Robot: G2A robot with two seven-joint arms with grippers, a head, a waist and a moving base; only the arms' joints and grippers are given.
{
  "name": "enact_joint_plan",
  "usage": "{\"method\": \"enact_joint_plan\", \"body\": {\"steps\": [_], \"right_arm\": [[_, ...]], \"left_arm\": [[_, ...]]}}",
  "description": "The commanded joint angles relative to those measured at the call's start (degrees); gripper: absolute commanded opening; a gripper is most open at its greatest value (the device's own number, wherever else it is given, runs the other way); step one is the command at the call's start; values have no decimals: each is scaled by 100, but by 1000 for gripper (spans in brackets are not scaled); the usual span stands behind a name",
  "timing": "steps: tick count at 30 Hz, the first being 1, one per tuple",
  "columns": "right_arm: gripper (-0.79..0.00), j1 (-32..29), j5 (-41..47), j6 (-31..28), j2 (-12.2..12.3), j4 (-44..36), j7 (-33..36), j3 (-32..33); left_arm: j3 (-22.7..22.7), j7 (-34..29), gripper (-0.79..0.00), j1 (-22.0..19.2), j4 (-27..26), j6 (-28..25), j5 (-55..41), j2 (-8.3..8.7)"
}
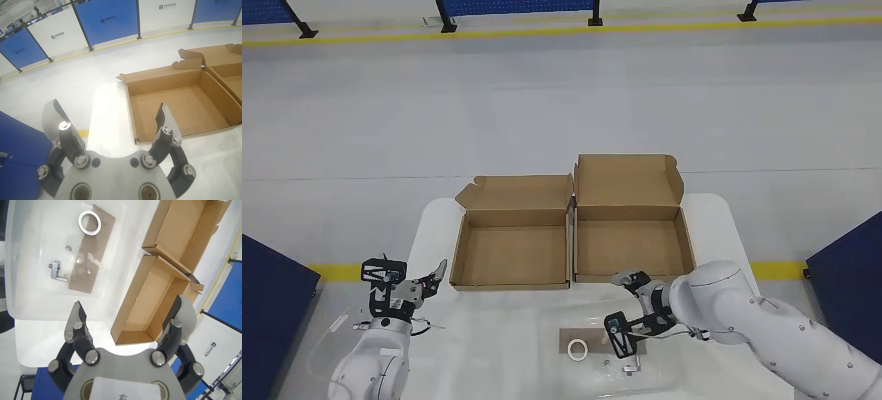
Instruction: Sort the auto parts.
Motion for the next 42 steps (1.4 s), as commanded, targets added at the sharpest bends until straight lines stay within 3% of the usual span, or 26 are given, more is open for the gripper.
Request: {"method": "enact_joint_plan", "body": {"steps": [1,15,18,24,30,34,42], "right_arm": [[0,453,544,390,87,-12,390,-530],[0,519,563,423,92,-153,375,-636],[0,500,229,826,97,-165,823,-877],[0,1012,1558,1921,34,-221,1919,-1570],[0,2027,2952,2952,-172,-150,2950,-2459],[0,2468,3489,3152,-358,49,3149,-2882],[0,2468,3489,3152,-358,49,3149,-2882]], "left_arm": [[0,0,0,0,0,0,0,0],[0,0,0,0,0,0,0,0],[0,0,0,0,0,0,0,0],[0,0,0,0,0,0,0,0],[0,0,0,0,0,0,0,0],[0,0,0,0,0,0,0,0],[0,0,0,0,0,0,0,0]]}}
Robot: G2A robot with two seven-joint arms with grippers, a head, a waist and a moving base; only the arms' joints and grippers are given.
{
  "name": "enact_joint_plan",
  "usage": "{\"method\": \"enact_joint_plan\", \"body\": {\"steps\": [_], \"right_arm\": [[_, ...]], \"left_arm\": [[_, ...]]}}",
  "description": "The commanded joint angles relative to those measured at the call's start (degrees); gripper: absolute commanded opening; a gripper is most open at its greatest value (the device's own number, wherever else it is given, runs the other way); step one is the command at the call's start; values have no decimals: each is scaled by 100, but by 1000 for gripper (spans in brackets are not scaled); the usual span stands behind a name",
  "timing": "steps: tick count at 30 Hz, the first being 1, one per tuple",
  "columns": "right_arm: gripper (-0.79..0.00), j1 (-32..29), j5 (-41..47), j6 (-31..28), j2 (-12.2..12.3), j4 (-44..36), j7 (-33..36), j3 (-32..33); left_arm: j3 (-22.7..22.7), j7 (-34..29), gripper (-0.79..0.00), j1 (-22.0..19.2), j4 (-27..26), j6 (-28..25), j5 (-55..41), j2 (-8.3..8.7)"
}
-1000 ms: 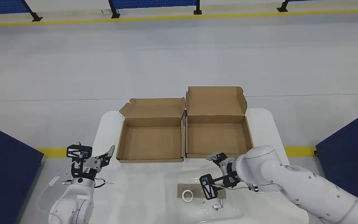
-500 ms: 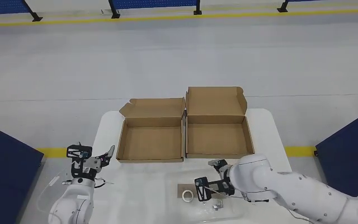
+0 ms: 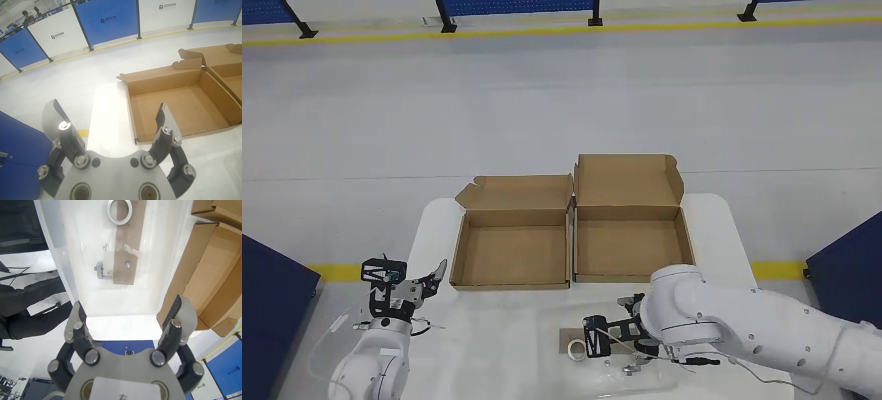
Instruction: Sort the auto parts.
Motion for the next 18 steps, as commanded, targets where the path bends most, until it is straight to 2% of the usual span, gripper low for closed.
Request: {"method": "enact_joint_plan", "body": {"steps": [1,11,18], "right_arm": [[0,0,0,0,0,0,0,0],[0,-445,-397,-41,-160,441,-487,-207],[0,-678,-548,30,-288,519,-368,-236]], "left_arm": [[0,0,0,0,0,0,0,0],[0,0,0,0,0,0,0,0],[0,0,0,0,0,0,0,0]]}}
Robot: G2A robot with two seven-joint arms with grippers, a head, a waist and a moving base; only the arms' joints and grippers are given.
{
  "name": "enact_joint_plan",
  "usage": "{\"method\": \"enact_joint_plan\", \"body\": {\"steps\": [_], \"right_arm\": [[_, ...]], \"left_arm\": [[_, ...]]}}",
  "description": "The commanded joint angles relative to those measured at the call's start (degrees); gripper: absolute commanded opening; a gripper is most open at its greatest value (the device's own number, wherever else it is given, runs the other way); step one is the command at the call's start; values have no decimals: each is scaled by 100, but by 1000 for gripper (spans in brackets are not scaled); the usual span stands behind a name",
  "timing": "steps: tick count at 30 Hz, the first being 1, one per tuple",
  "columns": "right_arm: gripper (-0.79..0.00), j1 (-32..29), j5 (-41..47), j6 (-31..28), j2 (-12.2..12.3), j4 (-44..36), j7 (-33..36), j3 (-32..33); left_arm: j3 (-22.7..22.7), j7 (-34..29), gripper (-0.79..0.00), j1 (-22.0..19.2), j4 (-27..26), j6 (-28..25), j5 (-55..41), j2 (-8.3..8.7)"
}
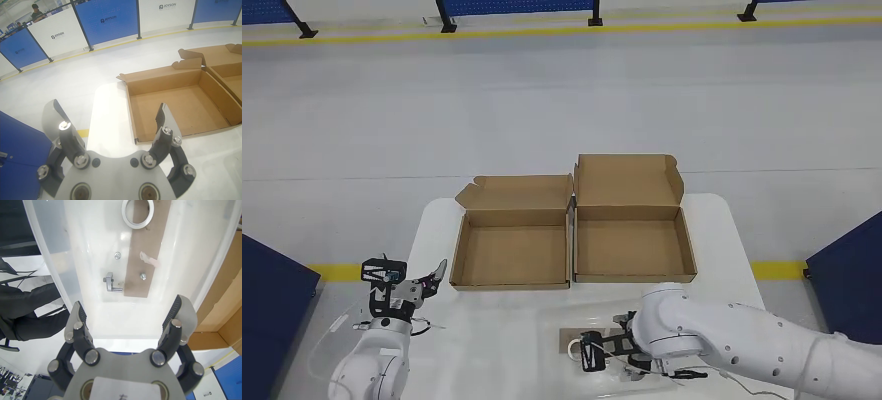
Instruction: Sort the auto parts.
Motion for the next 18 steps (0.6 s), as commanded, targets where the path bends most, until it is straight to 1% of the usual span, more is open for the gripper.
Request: {"method": "enact_joint_plan", "body": {"steps": [1,3,10,18], "right_arm": [[0,-75,-41,47,-28,46,40,1],[0,-95,-174,-54,-57,-27,47,2],[0,-101,-192,-59,-59,-26,47,3],[0,-361,-427,-306,-143,301,-193,18]], "left_arm": [[0,0,0,0,0,0,0,0],[0,0,0,0,0,0,0,0],[0,0,0,0,0,0,0,0],[0,0,0,0,0,0,0,0]]}}
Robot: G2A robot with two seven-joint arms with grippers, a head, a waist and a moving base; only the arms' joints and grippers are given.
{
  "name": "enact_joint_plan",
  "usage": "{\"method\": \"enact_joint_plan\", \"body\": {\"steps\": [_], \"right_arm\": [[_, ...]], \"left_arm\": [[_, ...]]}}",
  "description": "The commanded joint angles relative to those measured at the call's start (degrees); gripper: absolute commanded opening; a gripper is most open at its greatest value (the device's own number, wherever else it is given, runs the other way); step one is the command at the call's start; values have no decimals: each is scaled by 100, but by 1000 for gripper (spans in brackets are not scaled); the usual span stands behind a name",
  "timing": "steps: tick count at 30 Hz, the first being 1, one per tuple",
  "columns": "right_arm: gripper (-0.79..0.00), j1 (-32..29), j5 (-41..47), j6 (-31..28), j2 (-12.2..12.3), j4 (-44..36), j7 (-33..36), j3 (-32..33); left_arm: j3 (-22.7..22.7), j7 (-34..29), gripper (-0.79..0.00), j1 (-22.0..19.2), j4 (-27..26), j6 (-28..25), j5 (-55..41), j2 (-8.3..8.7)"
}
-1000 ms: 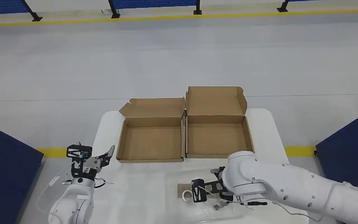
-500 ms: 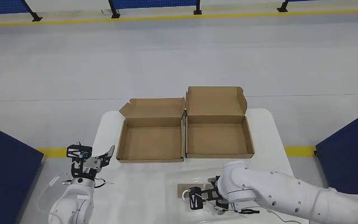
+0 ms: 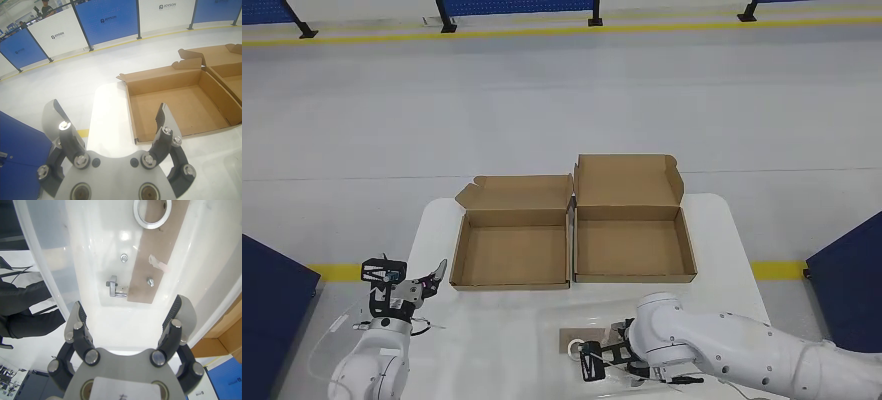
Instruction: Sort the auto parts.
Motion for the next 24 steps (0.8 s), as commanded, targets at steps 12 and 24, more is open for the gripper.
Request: {"method": "enact_joint_plan", "body": {"steps": [12,24], "right_arm": [[0,-117,-132,-70,-61,85,-87,25],[0,-360,-315,-137,-64,-82,-55,45]], "left_arm": [[0,0,0,0,0,0,0,0],[0,0,0,0,0,0,0,0]]}}
